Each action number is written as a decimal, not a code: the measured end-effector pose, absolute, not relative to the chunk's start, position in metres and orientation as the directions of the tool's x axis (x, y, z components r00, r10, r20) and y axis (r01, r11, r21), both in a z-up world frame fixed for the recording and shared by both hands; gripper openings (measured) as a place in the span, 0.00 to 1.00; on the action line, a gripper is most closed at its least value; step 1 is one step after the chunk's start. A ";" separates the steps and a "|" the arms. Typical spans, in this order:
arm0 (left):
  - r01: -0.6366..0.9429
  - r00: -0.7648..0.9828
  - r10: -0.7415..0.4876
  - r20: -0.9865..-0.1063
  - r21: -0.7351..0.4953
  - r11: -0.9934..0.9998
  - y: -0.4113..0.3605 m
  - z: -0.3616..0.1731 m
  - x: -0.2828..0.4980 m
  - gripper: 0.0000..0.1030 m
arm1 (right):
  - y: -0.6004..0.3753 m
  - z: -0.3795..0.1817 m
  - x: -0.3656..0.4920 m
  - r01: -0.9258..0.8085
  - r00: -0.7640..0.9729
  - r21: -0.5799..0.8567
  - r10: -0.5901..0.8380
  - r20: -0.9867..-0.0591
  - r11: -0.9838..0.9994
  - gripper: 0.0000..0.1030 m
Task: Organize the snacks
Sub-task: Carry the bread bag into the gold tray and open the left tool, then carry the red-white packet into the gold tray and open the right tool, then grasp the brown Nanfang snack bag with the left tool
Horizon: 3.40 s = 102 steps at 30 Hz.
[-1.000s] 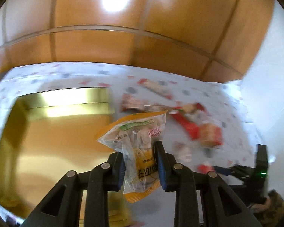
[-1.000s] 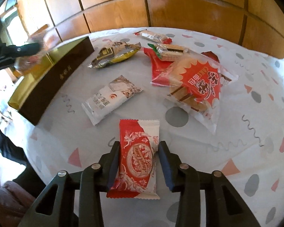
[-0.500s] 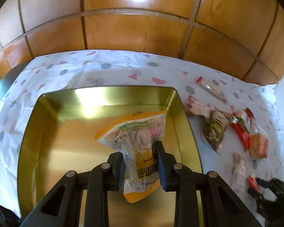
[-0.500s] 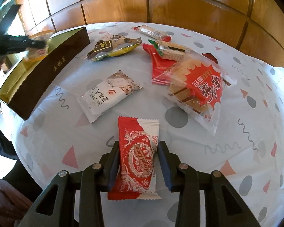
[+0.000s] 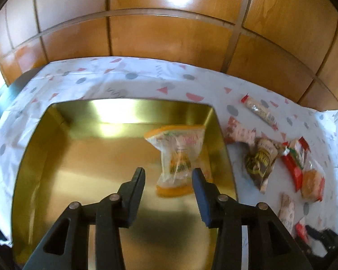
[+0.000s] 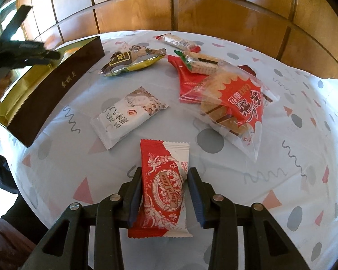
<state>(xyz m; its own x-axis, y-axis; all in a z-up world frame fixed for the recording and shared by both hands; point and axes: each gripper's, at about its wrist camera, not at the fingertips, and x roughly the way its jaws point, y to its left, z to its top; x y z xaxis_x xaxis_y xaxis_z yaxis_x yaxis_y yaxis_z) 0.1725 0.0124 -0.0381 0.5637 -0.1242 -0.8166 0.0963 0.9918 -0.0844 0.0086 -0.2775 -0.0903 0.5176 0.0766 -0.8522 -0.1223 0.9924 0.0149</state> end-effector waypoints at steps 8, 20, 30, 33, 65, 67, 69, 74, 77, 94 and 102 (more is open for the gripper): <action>0.084 0.589 -0.078 -0.804 -0.035 0.996 0.024 -0.040 0.111 0.43 | -0.274 -0.086 0.014 -0.088 0.499 0.028 0.068 -0.864 0.996 0.29; 0.077 0.610 -0.086 -0.788 -0.049 0.996 0.040 -0.038 0.066 0.46 | -0.268 -0.047 0.025 -0.042 0.484 0.270 0.256 -0.837 0.962 0.28; -0.015 0.633 -0.032 -0.774 -0.053 0.998 0.070 -0.034 0.056 0.46 | -0.179 -0.018 0.055 -0.237 0.433 0.385 0.451 -0.780 0.892 0.29; -0.035 0.641 -0.020 -0.768 -0.055 0.998 0.078 -0.033 0.054 0.46 | -0.152 -0.008 0.072 -0.250 0.433 0.423 0.492 -0.755 0.871 0.29; 0.111 0.659 -0.104 -0.745 -0.040 0.993 0.036 -0.008 0.066 0.48 | -0.244 -0.040 0.029 -0.012 0.531 0.312 0.271 -0.803 0.950 0.34; 0.147 0.659 -0.120 -0.742 -0.030 0.989 0.021 -0.003 0.072 0.48 | -0.256 -0.048 0.021 0.008 0.524 0.294 0.246 -0.815 0.956 0.34; 0.182 0.652 -0.144 -0.745 -0.031 0.983 0.007 0.001 0.079 0.48 | -0.267 -0.056 0.013 0.027 0.523 0.271 0.217 -0.824 0.962 0.34; 0.324 0.626 -0.206 -0.752 0.010 0.946 -0.040 0.008 0.097 0.49 | -0.282 -0.065 0.006 0.049 0.531 0.225 0.166 -0.831 0.973 0.34; 0.405 0.588 -0.240 -0.772 0.024 0.914 -0.070 0.005 0.113 0.61 | -0.285 -0.066 0.004 0.042 0.541 0.194 0.141 -0.829 0.980 0.34; 0.544 0.413 -0.193 -0.890 0.072 0.836 -0.179 -0.073 0.210 0.61 | -0.311 -0.084 -0.003 0.035 0.553 0.226 0.170 -0.816 0.973 0.34; 0.544 0.385 -0.207 -0.899 0.040 0.838 -0.196 -0.093 0.224 0.40 | -0.318 -0.086 0.000 0.027 0.573 0.266 0.203 -0.794 0.964 0.35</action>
<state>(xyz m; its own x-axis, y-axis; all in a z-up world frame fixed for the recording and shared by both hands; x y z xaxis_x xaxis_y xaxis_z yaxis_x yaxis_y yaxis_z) 0.2236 -0.1956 -0.0928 0.3850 -0.2071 -0.8994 0.5440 0.8381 0.0399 0.0002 -0.3182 -0.0863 0.5733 0.2033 -0.7937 0.0267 0.9636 0.2661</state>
